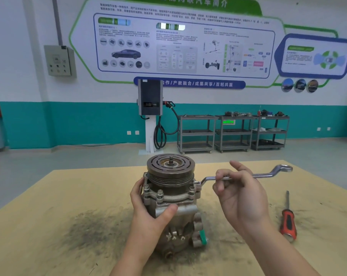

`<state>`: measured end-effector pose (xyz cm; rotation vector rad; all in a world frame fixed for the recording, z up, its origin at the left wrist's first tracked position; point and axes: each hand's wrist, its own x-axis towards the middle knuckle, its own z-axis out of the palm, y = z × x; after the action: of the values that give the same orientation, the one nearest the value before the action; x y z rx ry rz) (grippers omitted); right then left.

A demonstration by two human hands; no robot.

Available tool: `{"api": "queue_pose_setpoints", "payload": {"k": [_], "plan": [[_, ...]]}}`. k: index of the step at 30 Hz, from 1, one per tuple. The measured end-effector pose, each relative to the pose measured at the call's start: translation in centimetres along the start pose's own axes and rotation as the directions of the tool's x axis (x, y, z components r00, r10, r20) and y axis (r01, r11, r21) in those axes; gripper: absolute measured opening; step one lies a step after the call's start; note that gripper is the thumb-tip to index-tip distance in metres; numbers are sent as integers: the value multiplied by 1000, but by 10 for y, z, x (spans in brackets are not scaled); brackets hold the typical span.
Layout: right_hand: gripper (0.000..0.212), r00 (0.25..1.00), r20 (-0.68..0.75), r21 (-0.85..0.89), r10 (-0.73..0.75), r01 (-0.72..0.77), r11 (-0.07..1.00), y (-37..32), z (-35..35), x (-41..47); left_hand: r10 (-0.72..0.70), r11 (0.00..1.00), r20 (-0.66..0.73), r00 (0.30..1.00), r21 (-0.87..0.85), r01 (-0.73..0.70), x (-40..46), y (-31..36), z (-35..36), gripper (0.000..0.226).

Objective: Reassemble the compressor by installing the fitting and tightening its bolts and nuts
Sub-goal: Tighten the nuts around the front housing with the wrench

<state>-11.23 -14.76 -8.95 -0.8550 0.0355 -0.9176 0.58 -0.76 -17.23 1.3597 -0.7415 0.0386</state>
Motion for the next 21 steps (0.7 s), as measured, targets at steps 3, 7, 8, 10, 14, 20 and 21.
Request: {"api": "queue_pose_setpoints", "payload": {"k": [3, 7, 8, 10, 14, 20, 21], "plan": [[30, 996, -1, 67, 89, -88, 994, 6, -6, 7, 18, 1000, 0, 1000, -4, -18, 0, 1, -1, 82], [28, 984, 50, 107, 172, -177, 978, 9, -7, 15, 25, 1000, -2, 1000, -17, -25, 0, 1, 0, 85], [30, 978, 62, 98, 197, -202, 974, 8, -6, 18, 24, 1000, -6, 1000, -19, -24, -1, 2, 0, 85], [31, 968, 68, 81, 243, -248, 965, 7, -4, 25, 28, 999, -14, 1000, -22, -28, 0, 2, 2, 85], [17, 955, 35, 86, 293, -295, 952, 9, -2, 37, 0, 1000, -25, 1000, -5, 0, -1, 5, 3, 92], [14, 910, 121, 66, 397, -406, 911, 10, 3, 48, -5, 1000, -49, 999, -7, 5, -2, 6, 3, 97], [12, 905, 137, 70, 404, -415, 907, 10, 3, 49, -13, 999, -53, 998, -48, 10, -2, 5, 3, 96]]}}
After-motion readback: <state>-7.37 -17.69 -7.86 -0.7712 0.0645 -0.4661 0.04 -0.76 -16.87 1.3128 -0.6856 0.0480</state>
